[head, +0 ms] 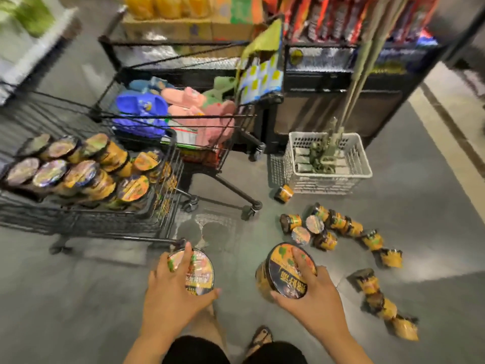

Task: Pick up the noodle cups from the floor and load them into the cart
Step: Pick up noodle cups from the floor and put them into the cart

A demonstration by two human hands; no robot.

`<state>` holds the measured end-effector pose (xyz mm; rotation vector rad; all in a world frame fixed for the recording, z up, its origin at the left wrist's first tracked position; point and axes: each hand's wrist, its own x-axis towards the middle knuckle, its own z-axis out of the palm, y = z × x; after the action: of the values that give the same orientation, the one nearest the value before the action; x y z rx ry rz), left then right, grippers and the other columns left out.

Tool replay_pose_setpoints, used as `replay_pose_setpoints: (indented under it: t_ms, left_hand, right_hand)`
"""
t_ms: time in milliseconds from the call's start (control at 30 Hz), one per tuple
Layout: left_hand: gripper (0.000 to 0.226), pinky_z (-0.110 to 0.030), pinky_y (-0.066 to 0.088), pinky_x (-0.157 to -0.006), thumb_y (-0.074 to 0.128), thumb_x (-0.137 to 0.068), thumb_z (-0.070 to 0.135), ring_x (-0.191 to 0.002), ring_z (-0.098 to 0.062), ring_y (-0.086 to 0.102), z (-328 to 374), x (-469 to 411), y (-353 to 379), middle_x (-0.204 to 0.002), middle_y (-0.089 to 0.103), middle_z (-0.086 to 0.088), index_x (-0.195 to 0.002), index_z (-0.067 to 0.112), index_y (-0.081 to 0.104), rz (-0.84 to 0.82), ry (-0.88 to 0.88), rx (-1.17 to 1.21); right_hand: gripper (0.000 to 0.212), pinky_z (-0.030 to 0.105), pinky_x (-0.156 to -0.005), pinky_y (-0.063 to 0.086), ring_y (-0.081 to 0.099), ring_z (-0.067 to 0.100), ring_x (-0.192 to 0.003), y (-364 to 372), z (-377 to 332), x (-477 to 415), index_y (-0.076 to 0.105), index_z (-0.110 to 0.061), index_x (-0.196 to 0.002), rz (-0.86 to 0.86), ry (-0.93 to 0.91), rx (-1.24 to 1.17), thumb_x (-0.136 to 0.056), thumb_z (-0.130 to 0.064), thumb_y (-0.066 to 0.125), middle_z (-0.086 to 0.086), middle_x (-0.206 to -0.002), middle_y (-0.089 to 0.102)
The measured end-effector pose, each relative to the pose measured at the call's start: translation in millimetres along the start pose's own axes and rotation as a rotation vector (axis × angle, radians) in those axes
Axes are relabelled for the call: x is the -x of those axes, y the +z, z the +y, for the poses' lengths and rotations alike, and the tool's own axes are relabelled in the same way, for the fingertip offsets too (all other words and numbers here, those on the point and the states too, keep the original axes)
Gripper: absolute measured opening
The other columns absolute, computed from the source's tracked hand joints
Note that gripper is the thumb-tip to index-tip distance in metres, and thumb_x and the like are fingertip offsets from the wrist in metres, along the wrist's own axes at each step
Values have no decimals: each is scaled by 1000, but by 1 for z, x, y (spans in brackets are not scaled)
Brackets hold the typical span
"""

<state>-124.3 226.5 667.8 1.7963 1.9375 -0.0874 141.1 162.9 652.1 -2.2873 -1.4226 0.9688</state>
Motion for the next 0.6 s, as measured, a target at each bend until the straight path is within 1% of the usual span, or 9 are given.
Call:
replay_pose_setpoints:
  t_ms: [100, 167, 267, 367, 433, 500, 533, 600]
  left_hand:
    - [117, -42, 36, -107, 59, -58, 83, -138, -32, 22, -15, -5, -14, -155, 17, -6, -150, 48, -5, 41, -68, 139]
    - [118, -43, 37, -106, 57, -55, 85, -137, -32, 25, -28, -16, -29, -153, 21, -6, -151, 46, 2, 88, -96, 209]
    - [119, -44, 39, -105, 50, -48, 89, -136, -31, 29, -46, -40, -54, -153, 24, -6, -151, 46, 9, 177, -92, 228]
    - [115, -42, 34, -107, 61, -56, 84, -141, -29, 22, -64, -71, -81, -158, 16, -5, -151, 47, 8, 202, -96, 244]
    - [113, -41, 34, -107, 61, -57, 83, -140, -28, 22, -78, -94, -101, -158, 15, -3, -151, 48, 9, 236, -101, 257]
    - [113, -40, 34, -107, 60, -56, 85, -140, -29, 23, -96, -114, -120, -158, 15, -3, -151, 48, 10, 264, -113, 258]
    - [114, -41, 33, -108, 60, -56, 85, -141, -29, 22, -105, -123, -129, -158, 14, -3, -151, 47, 10, 274, -121, 262]
    - [114, -42, 32, -109, 61, -57, 85, -141, -29, 20, -125, -140, -146, -158, 13, -2, -151, 48, 8, 290, -140, 273]
  right_hand:
    - [111, 25, -96, 43, 51, 16, -118, -3, -21, -6, 17, -58, -144, -24, -39, 6, -42, -90, 48, -7, -123, 42]
    - [112, 27, -99, 42, 48, 17, -122, -2, -40, -17, 19, -57, -144, -44, -75, 28, -42, -91, 48, -7, -130, 40]
    - [113, 30, -100, 42, 47, 18, -122, 5, -75, -44, 18, -57, -144, -34, -122, 68, -41, -93, 48, -5, -128, 40]
    - [113, 31, -96, 43, 48, 18, -119, 18, -117, -73, 18, -58, -144, -9, -147, 93, -40, -94, 47, -4, -122, 42]
    - [117, 31, -91, 45, 50, 17, -111, 29, -146, -92, 18, -61, -142, 11, -169, 60, -35, -100, 44, -5, -112, 45]
    - [121, 31, -90, 45, 51, 17, -107, 42, -171, -110, 16, -62, -141, 8, -182, 44, -30, -105, 38, -5, -109, 45]
    - [120, 31, -91, 46, 51, 18, -109, 49, -183, -119, 14, -63, -141, 2, -187, 49, -32, -103, 41, -5, -111, 45]
    - [113, 32, -94, 45, 51, 19, -113, 63, -208, -138, 13, -62, -142, -4, -203, 49, -41, -94, 51, -4, -118, 43]
